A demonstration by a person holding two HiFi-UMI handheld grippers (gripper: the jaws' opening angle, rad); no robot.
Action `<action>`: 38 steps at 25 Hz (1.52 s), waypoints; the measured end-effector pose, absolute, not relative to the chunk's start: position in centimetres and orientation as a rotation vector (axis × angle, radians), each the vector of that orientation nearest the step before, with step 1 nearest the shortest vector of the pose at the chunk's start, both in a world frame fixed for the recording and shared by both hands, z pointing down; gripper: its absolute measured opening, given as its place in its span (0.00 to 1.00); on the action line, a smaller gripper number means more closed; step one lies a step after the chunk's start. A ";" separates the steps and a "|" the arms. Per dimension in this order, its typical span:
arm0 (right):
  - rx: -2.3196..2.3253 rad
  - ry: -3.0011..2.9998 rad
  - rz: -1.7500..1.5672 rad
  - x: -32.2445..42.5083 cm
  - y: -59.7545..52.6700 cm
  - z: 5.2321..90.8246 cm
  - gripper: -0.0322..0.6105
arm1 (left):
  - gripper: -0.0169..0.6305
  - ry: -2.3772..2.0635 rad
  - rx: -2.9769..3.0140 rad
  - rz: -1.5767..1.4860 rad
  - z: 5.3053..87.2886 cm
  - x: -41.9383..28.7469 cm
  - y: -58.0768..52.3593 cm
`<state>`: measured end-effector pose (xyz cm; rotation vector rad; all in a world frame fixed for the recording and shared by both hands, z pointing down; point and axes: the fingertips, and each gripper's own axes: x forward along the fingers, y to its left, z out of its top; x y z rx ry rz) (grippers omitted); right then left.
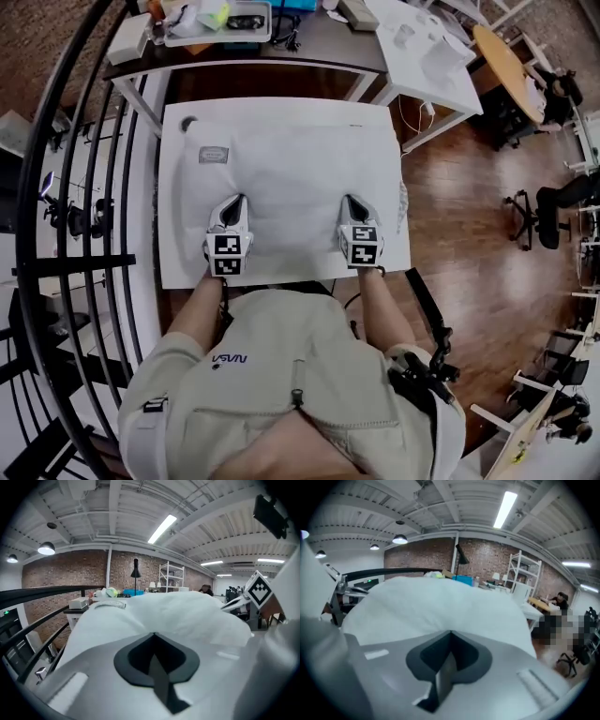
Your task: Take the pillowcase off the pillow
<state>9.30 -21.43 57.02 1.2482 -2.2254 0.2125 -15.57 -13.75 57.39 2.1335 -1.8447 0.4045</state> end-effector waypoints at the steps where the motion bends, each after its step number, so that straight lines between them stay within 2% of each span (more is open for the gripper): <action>1: 1.285 -2.229 0.212 9.8 -21.2 56.0 0.06 | 0.04 -1.854 2.143 0.367 57.0 -15.8 -13.4; 5: 1.361 -2.270 0.205 10.9 -20.2 52.6 0.06 | 0.04 -1.930 2.150 0.299 53.9 -16.8 -11.8; 11: 1.401 -2.425 0.157 11.5 -16.3 49.2 0.06 | 0.04 -2.028 2.121 0.217 49.8 -13.5 -7.7; 16: 1.332 -2.584 0.067 12.8 -11.8 46.0 0.06 | 0.04 -2.068 2.074 0.211 48.3 -8.0 -4.3; 23: 1.272 -2.607 0.122 18.6 -7.7 47.5 0.05 | 0.04 -2.115 2.082 0.247 46.8 0.6 1.3; 28: 1.300 -2.643 0.111 20.3 -6.0 45.9 0.05 | 0.04 -2.169 2.127 0.245 45.4 1.6 3.2; 38: 1.337 -2.693 0.142 18.8 -1.5 44.6 0.05 | 0.04 -2.169 2.173 0.182 43.7 0.3 5.9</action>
